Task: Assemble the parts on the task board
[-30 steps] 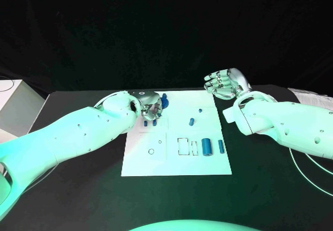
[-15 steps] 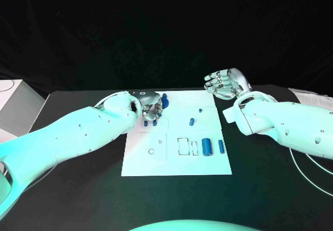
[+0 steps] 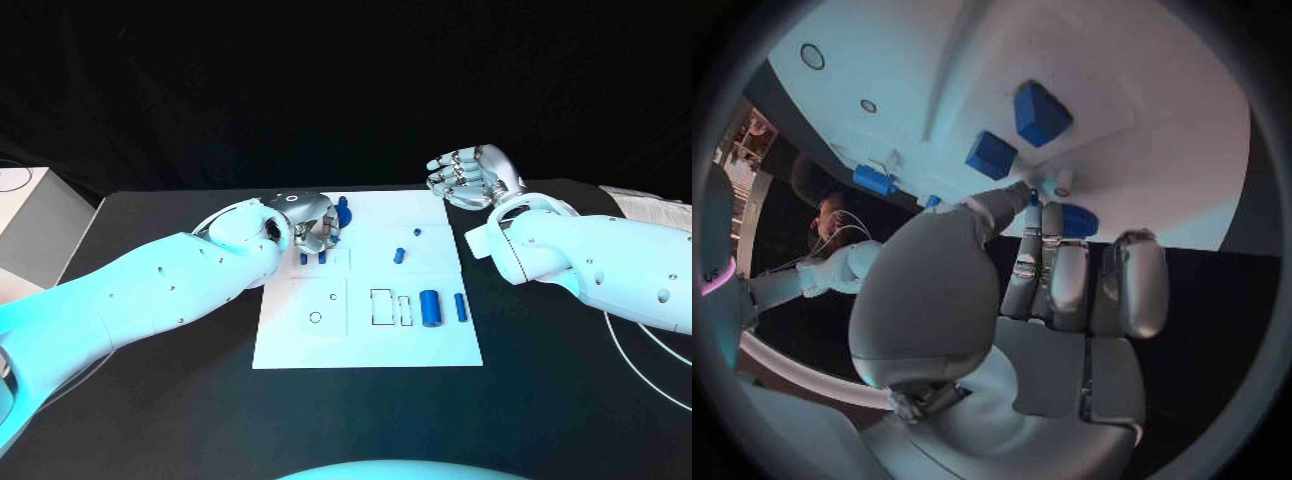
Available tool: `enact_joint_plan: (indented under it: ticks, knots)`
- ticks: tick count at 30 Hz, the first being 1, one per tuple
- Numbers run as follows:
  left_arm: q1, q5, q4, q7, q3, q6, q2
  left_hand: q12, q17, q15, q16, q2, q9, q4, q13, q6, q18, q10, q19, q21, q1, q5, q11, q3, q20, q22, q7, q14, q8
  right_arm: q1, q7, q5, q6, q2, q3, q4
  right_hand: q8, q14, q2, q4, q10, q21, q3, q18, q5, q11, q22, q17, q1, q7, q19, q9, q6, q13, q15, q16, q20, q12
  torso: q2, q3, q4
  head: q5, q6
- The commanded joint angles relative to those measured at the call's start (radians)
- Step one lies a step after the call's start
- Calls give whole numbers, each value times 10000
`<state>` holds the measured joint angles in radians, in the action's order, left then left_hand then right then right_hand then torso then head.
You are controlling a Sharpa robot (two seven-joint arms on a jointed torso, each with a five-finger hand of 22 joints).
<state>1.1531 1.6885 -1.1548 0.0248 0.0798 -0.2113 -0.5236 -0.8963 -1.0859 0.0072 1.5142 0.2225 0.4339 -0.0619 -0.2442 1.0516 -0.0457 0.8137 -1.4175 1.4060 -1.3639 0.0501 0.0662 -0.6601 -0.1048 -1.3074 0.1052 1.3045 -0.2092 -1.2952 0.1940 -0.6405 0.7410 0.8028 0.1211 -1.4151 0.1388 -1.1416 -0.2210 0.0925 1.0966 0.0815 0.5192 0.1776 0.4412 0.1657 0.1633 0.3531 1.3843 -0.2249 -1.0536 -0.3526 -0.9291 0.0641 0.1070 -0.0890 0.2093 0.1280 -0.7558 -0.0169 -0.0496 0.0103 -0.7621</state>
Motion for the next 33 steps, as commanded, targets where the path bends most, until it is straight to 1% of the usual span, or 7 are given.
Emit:
enact_joint_plan:
  ticks: [1, 9, 15, 20, 23, 29, 33]
  knots:
    - [6, -824, -116, -600, 16, -941, -71, 48, -48, -1, 43, -27, 19, 17, 17, 60, -119, 66, -60, 23, 124, 34, 4, -72, -4, -743, 52, 77, -13, 3, 185, -24, 12, 5, -3, -8, -23, -80, 3, -39, 8, 21, 1, 33, -58, -77, -8, -9, -94, 24, -76, 6, -72, -12, -6, 70, 4, -43, 6, -1, -3, -5, 8]
    - [4, -1528, -358, -811, 78, -964, -330, 85, -104, -34, 44, -52, 34, 95, 37, 132, -111, 160, -92, 50, 56, 41, -40, -271, 15, -772, 72, 149, -46, 4, 232, -3, 62, 18, -3, 0, -25, -78, 0, -37, 5, 19, -1, 32, -58, -76, -14, -12, -103, 23, -74, 7, -71, -13, -4, 73, 6, -46, 10, 7, -15, -11, 18]
    - [-8, -2000, -575, -911, 223, -813, -615, 155, -227, -104, 37, -111, 77, 237, 78, 239, -83, 349, -177, 140, -28, 57, -115, -625, 75, -873, 104, 251, -114, 5, 265, 16, 94, 36, -3, 7, -25, -78, 0, -37, 5, 19, -1, 32, -58, -76, -14, -12, -103, 23, -74, 7, -71, -13, -4, 73, 6, -46, 17, 13, -27, -16, 14]
    - [-50, -2484, -701, -968, 283, -717, -837, 176, -247, -112, 35, -96, 82, 250, 88, 238, -85, 369, -173, 137, -5, 54, -117, -662, 85, -868, 110, 266, -118, 6, 274, 22, 100, 49, -3, 2, -25, -78, 0, -37, 5, 19, -1, 32, -58, -76, -14, -12, -103, 23, -74, 7, -71, -13, -4, 73, 6, -46, 10, 13, -30, -18, 19]
    - [-126, -2886, -785, -1082, 337, -797, -983, 200, -231, -109, 28, -57, 88, 240, 97, 229, -86, 378, -167, 130, 61, 43, -107, -657, 89, -861, 112, 261, -119, 8, 277, 24, 101, 55, -3, 2, -25, -78, 0, -37, 5, 19, -1, 32, -58, -76, -14, -12, -103, 23, -74, 7, -71, -13, -4, 73, 6, -46, 4, 17, -24, -23, 33]
    - [-368, -3992, -801, -1542, 563, -1161, -1184, 228, -119, -101, 8, -22, 86, 232, 106, 197, -104, 367, -118, 76, 117, 41, -94, -645, 89, -799, 111, 202, -106, 17, 277, 25, 98, 64, -3, -2, -25, -78, 0, -37, 5, 19, -1, 32, -58, -76, -14, -12, -103, 23, -74, 7, -71, -13, -4, 73, 6, -46, 14, 8, -28, -52, 37]
    - [-499, -4523, -725, -1811, 622, -1211, -1214, 245, -92, -93, -2, -9, 84, 229, 110, 171, -105, 354, -112, 71, 147, 38, -83, -637, 86, -795, 114, 183, -94, 26, 279, 25, 93, 59, -3, -2, -25, -78, 0, -37, 5, 19, -1, 32, -58, -76, -14, -12, -103, 23, -74, 7, -71, -13, -4, 73, 6, -46, 10, 20, -25, -72, 44]
